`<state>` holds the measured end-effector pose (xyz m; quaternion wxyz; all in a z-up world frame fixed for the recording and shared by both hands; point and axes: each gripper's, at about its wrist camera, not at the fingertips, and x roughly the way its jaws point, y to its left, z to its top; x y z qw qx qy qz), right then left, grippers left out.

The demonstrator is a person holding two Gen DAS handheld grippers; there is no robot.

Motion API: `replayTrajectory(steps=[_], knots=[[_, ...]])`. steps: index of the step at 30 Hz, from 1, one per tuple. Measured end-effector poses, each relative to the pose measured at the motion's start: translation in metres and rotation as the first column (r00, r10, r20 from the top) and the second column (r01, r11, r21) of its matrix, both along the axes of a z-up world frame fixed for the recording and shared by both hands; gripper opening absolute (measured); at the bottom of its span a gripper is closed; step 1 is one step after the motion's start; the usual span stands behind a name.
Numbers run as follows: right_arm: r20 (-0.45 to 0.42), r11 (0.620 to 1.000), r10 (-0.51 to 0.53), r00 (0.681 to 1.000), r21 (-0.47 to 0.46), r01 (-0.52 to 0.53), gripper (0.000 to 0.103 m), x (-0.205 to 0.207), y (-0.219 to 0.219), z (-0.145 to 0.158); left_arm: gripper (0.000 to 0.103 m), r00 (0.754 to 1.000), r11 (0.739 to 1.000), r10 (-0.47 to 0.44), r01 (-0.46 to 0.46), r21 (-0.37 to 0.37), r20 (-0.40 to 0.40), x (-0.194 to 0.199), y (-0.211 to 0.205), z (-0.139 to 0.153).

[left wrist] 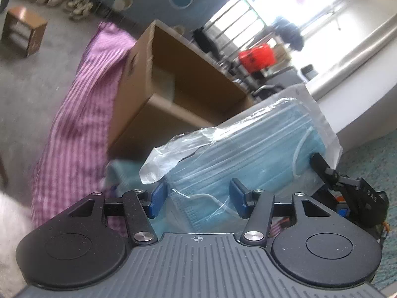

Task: Organize soft objects
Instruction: 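Carry the mask pack into the cardboard box with both tools and open them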

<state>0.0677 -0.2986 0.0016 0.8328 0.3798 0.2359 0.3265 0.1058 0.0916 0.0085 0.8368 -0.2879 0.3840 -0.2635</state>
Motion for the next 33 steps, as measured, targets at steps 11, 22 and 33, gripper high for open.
replayTrajectory(steps=[11,22,33], knots=[[0.033,0.999,-0.009,0.999,0.036,0.007,0.011,0.101,-0.048,0.058,0.057,0.991,0.995,-0.017,0.005,0.097,0.131,0.088,-0.055,0.074],[-0.247,0.999,-0.045,0.968,-0.015,0.043,0.011,0.255,-0.093,0.004,0.061,0.994,0.983,-0.020,0.039,0.179,-0.106,0.217,-0.118,0.027],[-0.470,0.929,-0.113,0.875,-0.363,-0.076,0.011,0.327,-0.051,-0.057,0.061,0.969,0.967,-0.041,0.099,0.233,-0.243,0.236,-0.133,-0.017]])
